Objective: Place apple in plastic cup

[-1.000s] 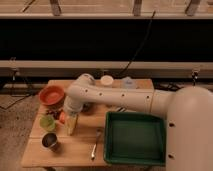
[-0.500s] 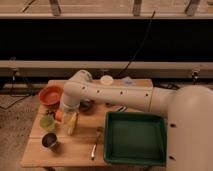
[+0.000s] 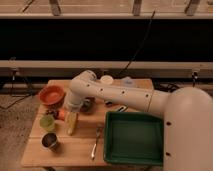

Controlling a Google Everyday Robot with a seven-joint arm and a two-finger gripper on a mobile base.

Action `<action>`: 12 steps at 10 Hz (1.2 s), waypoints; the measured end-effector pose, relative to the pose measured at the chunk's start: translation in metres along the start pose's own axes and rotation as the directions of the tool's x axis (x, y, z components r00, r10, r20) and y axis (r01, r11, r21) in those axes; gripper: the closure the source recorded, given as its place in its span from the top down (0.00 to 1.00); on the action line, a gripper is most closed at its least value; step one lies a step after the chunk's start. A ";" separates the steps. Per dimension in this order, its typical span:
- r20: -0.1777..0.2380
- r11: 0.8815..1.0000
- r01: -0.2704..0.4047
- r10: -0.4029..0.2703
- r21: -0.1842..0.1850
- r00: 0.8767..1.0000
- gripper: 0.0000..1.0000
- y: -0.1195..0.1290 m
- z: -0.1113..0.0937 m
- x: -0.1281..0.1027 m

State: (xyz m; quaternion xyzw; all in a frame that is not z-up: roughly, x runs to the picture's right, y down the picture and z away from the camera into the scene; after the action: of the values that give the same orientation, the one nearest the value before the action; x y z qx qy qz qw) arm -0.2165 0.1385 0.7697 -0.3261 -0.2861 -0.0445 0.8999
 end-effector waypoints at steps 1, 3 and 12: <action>0.013 1.000 0.007 -0.007 -0.018 1.000 0.00 -0.003 0.012 -0.009; 0.043 0.998 0.036 -0.033 -0.053 0.999 0.00 -0.010 0.036 -0.034; 0.028 0.992 0.113 -0.111 -0.053 0.993 0.00 -0.024 0.035 -0.064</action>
State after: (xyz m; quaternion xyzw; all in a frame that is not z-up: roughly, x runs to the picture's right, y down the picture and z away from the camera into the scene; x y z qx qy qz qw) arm -0.2932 0.1345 0.7699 -0.3343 -0.3137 -0.0986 0.8833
